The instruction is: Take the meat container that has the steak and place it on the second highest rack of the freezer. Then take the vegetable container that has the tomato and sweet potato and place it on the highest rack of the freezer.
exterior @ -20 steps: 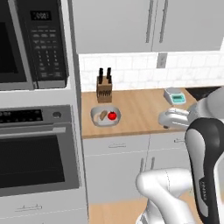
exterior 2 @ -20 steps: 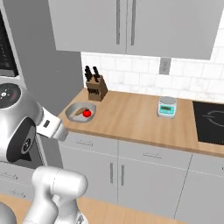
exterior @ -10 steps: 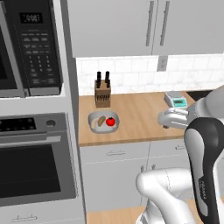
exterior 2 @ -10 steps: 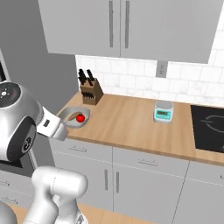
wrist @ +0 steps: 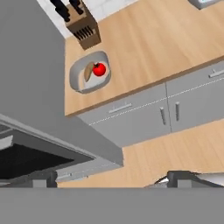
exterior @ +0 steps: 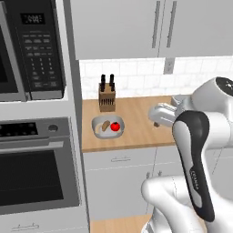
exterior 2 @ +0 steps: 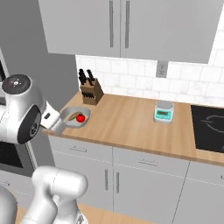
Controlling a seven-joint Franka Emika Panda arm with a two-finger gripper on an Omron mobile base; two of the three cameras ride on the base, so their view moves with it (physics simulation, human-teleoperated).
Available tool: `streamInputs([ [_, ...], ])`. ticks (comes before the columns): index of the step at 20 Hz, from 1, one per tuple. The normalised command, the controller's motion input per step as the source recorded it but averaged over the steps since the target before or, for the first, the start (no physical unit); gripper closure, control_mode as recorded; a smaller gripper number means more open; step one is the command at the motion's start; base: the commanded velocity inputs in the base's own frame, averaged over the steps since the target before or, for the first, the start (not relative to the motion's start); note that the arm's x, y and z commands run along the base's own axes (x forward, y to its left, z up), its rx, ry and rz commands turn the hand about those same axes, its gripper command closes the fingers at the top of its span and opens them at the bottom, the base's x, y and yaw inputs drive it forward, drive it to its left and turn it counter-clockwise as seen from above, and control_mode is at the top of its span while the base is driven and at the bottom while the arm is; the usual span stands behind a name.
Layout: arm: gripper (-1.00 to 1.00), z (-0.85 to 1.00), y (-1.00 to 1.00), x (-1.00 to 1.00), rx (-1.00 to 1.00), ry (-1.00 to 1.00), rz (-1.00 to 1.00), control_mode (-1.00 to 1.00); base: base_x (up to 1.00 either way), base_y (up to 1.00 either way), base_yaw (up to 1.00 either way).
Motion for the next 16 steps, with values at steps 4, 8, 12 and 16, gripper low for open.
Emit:
streamInputs([
  [4,-1.00,-0.45,0.41,0.77,0.07,0.20,-0.34,-1.00,0.00,0.00,0.00],
  [8,-1.00,-0.55,0.37,0.54,0.00,0.16,-0.21,-1.00,0.00,0.00,0.00],
  [12,-1.00,-0.28,0.00,0.83,0.05,0.11,-0.04,-1.00,0.00,0.00,0.00],
  [16,-1.00,-0.24,0.00,0.74,0.17,0.05,0.00,-1.00,0.00,0.00,0.00],
])
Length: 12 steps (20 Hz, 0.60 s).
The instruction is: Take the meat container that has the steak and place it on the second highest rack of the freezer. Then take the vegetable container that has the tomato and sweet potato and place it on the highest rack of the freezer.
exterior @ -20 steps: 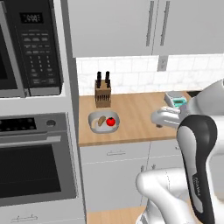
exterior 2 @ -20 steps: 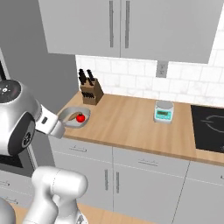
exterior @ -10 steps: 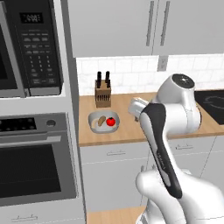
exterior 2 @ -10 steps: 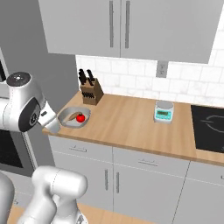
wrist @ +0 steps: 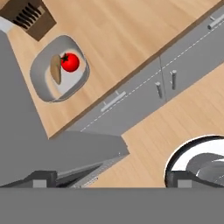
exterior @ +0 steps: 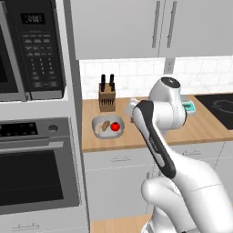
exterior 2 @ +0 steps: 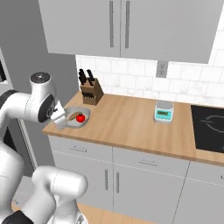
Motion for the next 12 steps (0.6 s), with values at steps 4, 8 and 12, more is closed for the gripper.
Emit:
streamInputs([
  [4,-1.00,-0.37,0.00,0.82,0.12,0.03,0.00,-1.00,0.00,0.00,0.00],
  [8,-1.00,-0.51,0.12,0.66,0.02,0.04,0.00,-1.00,0.00,0.00,0.00],
  [12,-1.00,-0.54,0.25,0.43,0.00,0.08,0.00,-1.00,0.00,0.00,0.00],
])
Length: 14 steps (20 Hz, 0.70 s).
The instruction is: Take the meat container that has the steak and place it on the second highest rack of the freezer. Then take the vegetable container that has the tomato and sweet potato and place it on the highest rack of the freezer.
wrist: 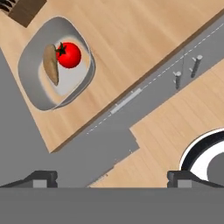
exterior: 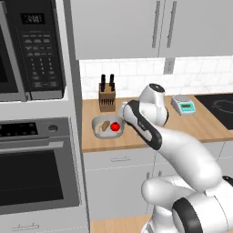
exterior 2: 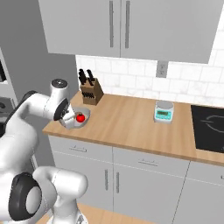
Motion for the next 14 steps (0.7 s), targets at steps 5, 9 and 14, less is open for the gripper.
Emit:
streamInputs([
  [5,-1.00,-0.47,0.24,0.44,0.00,0.09,0.00,-1.00,0.00,0.00,0.00],
  [9,-1.00,-0.34,0.19,0.38,0.00,0.06,0.00,-1.00,0.00,0.00,0.00],
  [14,-1.00,-0.19,0.12,0.42,0.00,0.04,-0.01,-1.00,0.00,0.00,0.00],
])
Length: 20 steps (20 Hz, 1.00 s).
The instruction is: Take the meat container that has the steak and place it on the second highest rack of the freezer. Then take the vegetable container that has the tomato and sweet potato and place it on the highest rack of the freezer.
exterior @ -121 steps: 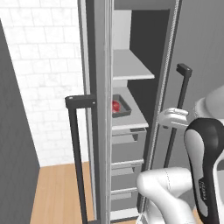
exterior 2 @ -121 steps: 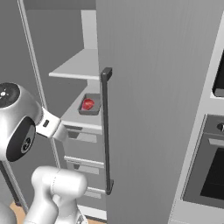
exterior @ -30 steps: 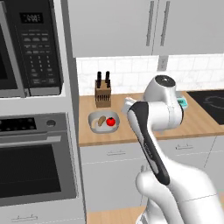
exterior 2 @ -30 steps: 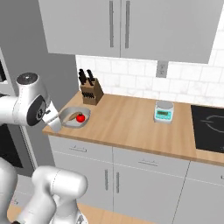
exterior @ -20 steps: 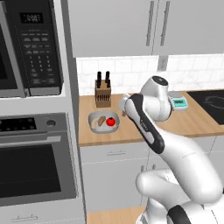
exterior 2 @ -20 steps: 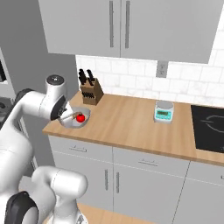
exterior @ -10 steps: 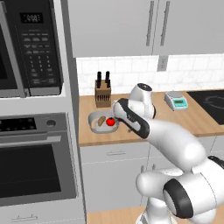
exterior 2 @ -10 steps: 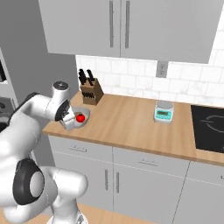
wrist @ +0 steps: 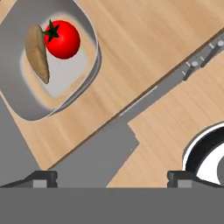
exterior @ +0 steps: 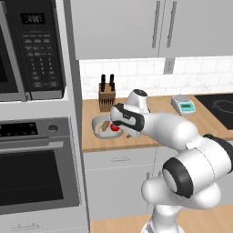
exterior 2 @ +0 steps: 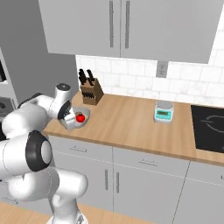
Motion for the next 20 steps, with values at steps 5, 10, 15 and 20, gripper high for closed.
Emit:
streamInputs([
  [5,-1.00,-0.08,0.01,0.35,0.00,0.00,-0.06,-1.00,0.00,0.00,0.00],
  [10,-1.00,-0.21,0.00,0.27,0.00,0.00,-0.11,-1.00,0.00,0.00,0.00],
  [15,-1.00,-0.16,0.00,0.25,0.00,0.00,-0.09,-1.00,0.00,0.00,0.00],
  [20,-1.00,-0.19,0.00,0.22,0.00,0.01,-0.04,-1.00,0.00,0.00,0.00],
])
